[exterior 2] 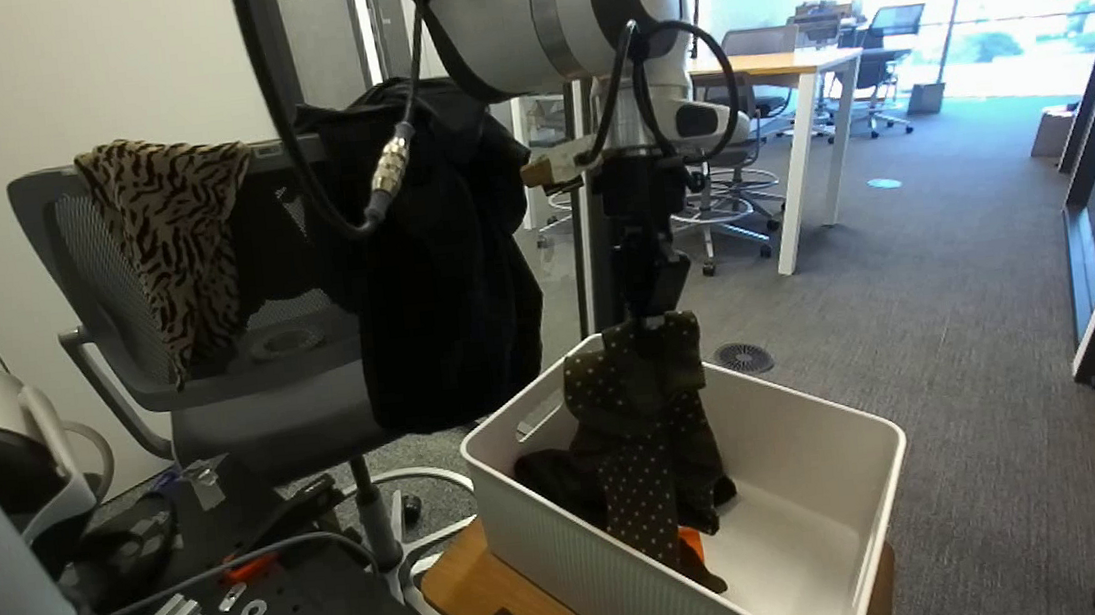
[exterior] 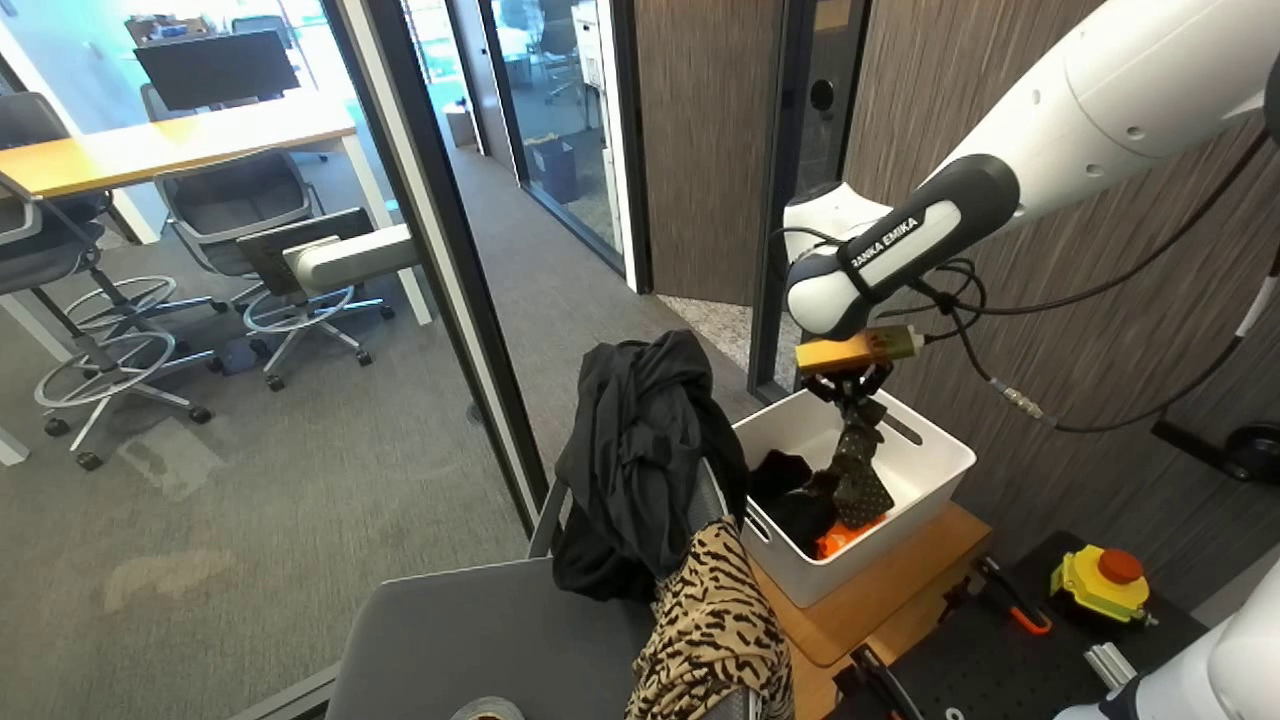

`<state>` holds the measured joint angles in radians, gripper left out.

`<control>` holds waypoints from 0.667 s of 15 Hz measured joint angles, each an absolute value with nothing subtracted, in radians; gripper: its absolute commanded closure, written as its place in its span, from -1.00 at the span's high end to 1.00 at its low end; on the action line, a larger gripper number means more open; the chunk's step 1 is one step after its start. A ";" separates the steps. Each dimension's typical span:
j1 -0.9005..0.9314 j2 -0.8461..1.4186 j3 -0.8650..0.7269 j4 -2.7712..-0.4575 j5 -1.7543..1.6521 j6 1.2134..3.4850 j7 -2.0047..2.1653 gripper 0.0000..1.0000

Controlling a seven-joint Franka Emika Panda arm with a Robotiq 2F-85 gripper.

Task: Pick up the cloth with green and white dots from the chair's headrest and place it inside the box

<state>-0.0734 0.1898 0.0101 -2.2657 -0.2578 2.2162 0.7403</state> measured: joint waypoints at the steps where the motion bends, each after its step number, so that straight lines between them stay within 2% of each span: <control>1: -0.072 0.205 0.005 -2.266 -0.237 2.229 0.730 -0.31; 2: -0.071 0.217 0.000 -2.266 -0.215 2.237 0.722 -0.32; 3: -0.070 0.225 -0.004 -2.265 -0.194 2.242 0.716 -0.24; 10: -0.068 0.234 -0.016 -2.263 -0.071 2.243 0.654 0.81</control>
<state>-0.0680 0.2337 -0.0164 -2.2628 -0.0709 2.2433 0.6537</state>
